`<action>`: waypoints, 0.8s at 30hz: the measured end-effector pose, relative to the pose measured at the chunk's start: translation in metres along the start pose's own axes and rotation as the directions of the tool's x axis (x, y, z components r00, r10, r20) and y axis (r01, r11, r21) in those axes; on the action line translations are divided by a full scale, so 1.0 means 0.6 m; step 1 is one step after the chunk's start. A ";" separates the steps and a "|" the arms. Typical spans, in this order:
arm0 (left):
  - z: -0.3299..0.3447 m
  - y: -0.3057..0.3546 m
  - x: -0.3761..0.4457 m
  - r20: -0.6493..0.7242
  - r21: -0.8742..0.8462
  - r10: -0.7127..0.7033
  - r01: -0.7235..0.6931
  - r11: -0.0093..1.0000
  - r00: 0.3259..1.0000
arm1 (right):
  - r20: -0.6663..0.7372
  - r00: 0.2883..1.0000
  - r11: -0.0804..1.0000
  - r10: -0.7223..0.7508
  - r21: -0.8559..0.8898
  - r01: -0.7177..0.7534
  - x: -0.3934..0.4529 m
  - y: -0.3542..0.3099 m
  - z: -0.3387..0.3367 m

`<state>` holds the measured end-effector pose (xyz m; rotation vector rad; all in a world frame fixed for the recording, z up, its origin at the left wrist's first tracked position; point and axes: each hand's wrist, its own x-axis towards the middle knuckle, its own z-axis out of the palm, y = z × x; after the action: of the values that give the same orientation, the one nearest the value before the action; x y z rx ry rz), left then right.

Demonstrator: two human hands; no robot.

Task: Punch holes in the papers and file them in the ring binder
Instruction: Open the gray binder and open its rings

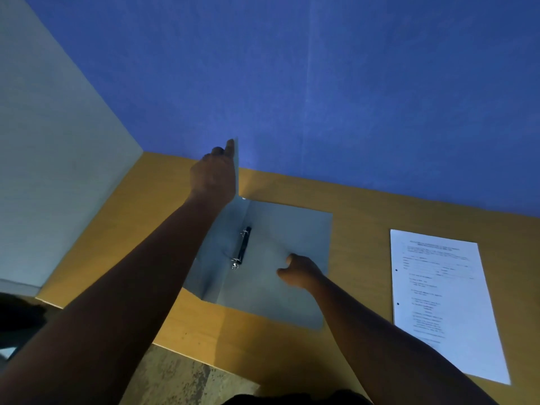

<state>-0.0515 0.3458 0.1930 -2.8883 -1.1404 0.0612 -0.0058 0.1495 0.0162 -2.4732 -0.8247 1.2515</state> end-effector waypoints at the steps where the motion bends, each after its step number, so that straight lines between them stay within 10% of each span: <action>1: 0.005 -0.012 0.000 -0.025 0.025 0.005 -0.005 1.000 1.000 | 0.007 1.000 1.000 0.003 -0.015 -0.003 0.000 -0.003 -0.001; 13: 0.106 -0.127 -0.031 -0.063 0.456 -0.020 0.046 0.889 0.998 | 0.022 0.999 0.993 0.033 -0.118 -0.030 0.001 -0.019 0.002; 24: 0.271 -0.171 -0.087 0.236 0.164 -0.140 0.102 0.981 0.962 | 0.026 0.998 0.981 0.059 -0.185 -0.053 0.005 -0.020 0.001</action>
<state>-0.1675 0.3881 0.0370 -2.7273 -1.2851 0.4935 -0.0095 0.1608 0.0192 -2.6450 -0.9237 1.2889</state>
